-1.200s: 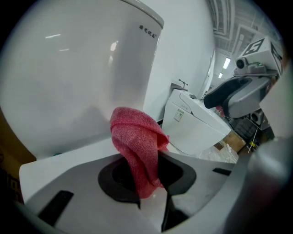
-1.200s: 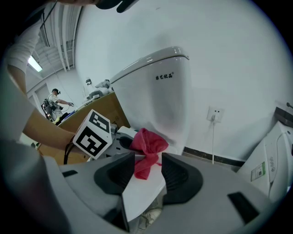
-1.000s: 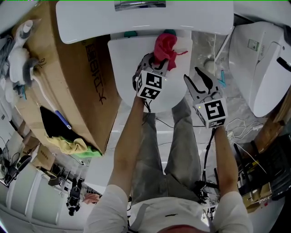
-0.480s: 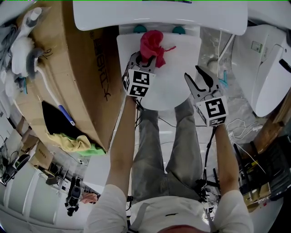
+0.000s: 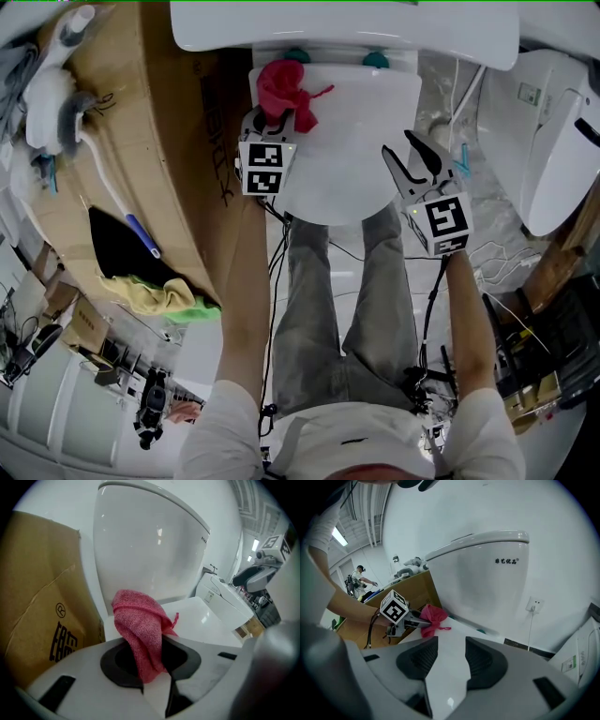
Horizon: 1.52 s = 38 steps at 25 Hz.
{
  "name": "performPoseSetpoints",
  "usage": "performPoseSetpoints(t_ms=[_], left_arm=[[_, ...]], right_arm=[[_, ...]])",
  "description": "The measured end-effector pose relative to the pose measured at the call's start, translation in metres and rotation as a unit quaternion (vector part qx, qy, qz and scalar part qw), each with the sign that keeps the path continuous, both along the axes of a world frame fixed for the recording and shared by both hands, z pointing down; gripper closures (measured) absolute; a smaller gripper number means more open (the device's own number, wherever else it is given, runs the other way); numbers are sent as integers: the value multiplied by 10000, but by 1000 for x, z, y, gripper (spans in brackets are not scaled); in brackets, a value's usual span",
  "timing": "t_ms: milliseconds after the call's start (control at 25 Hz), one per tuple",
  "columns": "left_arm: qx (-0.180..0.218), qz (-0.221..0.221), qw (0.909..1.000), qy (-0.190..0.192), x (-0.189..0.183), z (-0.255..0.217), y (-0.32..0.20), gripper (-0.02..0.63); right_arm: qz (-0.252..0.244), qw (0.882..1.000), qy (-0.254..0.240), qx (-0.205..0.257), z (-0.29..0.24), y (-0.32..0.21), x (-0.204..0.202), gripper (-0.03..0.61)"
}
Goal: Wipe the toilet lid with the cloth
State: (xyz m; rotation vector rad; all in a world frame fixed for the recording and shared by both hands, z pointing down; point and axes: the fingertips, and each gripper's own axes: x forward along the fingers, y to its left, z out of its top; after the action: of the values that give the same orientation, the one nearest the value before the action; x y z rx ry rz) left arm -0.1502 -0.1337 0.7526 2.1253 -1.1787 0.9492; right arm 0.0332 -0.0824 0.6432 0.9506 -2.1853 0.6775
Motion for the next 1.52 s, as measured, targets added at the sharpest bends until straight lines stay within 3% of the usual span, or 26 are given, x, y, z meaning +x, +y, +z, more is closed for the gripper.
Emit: performPoseSetpoints(t_ms=[320,600,960,1240,1520], left_arm=[[-68,-114,9994,-318,-39,2,2,505],[-167,-207,9962,-825,-68,1,15,505],[-267,113,9799,-1973,-93,4,56,505],[-430,581,9841,-1620,-37,16,92,505],[-459,378,9895,-1317,11,18,90,505]], right_arm=[[16,10000,-1,9,-3,5,-15,383],[3,10000,-12,45,-7,5,-21,383],[-77,9999,-89,32,0,7,-19,383],[-48,9999,-69,-66,4,13,5,384],[28,9999,-106,-89,6,15,36,385]])
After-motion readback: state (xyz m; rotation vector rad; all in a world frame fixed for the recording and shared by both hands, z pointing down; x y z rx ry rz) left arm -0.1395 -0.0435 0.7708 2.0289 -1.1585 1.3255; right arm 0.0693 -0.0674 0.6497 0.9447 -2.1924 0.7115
